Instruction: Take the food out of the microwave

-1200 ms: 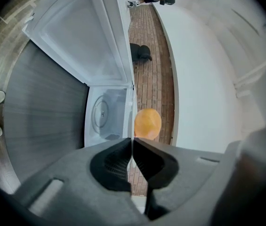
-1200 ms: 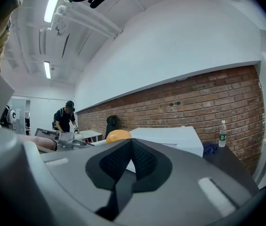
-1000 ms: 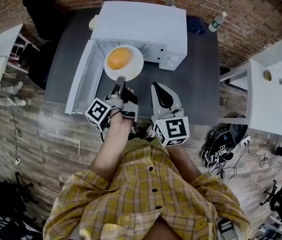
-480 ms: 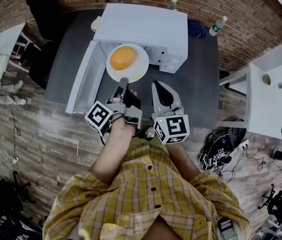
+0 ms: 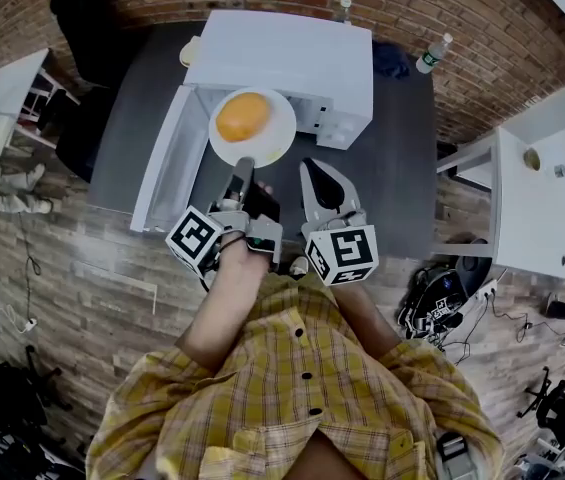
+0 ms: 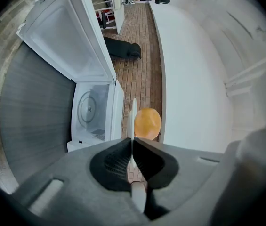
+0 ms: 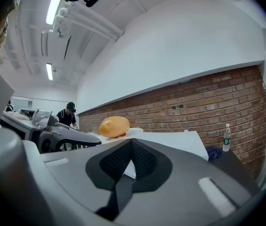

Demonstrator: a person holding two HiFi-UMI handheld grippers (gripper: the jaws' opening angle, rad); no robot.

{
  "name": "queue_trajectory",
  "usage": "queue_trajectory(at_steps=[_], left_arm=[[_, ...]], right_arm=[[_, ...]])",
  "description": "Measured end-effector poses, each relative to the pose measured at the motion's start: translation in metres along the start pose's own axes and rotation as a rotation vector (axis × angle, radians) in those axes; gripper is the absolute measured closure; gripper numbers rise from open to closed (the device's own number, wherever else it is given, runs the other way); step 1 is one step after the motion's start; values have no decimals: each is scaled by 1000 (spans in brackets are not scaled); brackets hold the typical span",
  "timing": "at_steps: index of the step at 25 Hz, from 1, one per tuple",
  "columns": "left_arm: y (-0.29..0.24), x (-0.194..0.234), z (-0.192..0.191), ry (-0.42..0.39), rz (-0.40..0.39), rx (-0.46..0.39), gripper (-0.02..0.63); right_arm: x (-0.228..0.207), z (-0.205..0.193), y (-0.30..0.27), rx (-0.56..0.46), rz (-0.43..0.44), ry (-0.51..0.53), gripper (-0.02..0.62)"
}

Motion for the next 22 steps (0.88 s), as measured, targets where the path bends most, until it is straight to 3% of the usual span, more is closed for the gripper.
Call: queue_trajectory(at_steps=[22], left_arm=[[-9, -1, 14, -12, 12, -8, 595]], right_arm=[[-7, 3, -19, -1, 7, -4, 592]])
Point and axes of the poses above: the fingertips, and each gripper's own axes: y backward along the fingers, x to its left, z out of its top, the point moved 4 cm from there along y, backward along the fingers, and after that the axes turned 5 degrees about x, right-handed, at the moved point
